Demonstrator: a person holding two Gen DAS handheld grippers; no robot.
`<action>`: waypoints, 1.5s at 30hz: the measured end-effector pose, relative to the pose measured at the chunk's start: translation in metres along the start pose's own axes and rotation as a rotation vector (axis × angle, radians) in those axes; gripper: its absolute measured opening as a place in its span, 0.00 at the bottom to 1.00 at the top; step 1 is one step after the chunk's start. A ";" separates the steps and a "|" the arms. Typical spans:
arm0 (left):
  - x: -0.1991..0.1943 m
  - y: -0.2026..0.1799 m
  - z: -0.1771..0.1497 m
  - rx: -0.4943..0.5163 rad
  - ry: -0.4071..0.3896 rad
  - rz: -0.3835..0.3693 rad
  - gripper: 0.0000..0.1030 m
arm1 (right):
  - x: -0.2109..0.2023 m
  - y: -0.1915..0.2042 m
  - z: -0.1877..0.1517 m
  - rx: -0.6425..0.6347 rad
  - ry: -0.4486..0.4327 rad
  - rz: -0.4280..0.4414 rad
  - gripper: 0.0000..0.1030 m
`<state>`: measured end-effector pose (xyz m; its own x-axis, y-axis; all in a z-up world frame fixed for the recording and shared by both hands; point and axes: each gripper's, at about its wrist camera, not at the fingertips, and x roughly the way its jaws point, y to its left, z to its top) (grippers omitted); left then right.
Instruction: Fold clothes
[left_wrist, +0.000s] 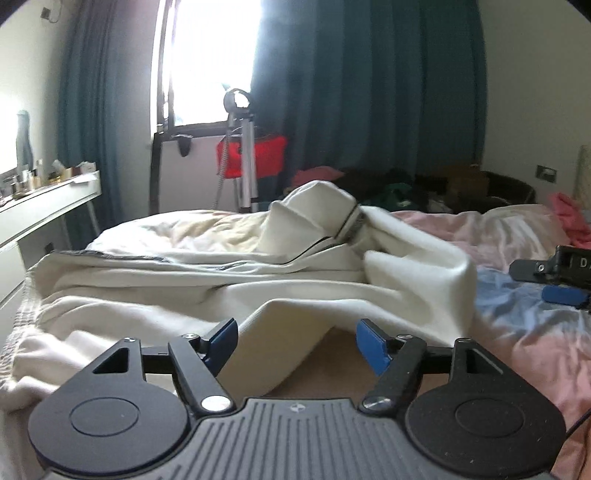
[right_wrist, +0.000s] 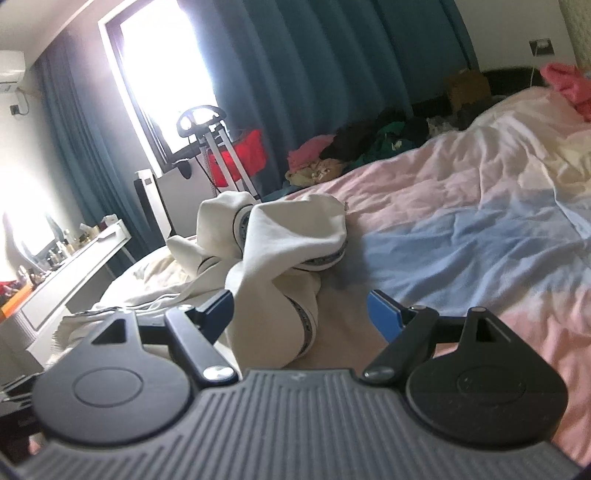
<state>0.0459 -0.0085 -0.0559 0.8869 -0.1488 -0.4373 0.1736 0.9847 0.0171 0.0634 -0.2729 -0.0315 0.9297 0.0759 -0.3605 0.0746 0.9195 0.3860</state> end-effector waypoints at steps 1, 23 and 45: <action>0.000 0.002 0.000 -0.009 0.003 -0.002 0.71 | 0.000 0.004 -0.001 -0.011 -0.010 -0.002 0.80; -0.016 0.063 0.020 -0.265 0.052 -0.007 0.80 | 0.046 0.052 0.008 -0.167 -0.007 -0.004 0.75; 0.078 0.108 0.000 -0.468 0.171 0.024 0.80 | 0.271 0.079 0.098 -0.297 0.247 -0.241 0.07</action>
<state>0.1343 0.0858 -0.0880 0.7983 -0.1473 -0.5840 -0.0917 0.9286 -0.3596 0.3566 -0.2175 -0.0154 0.7815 -0.0971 -0.6163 0.1382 0.9902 0.0193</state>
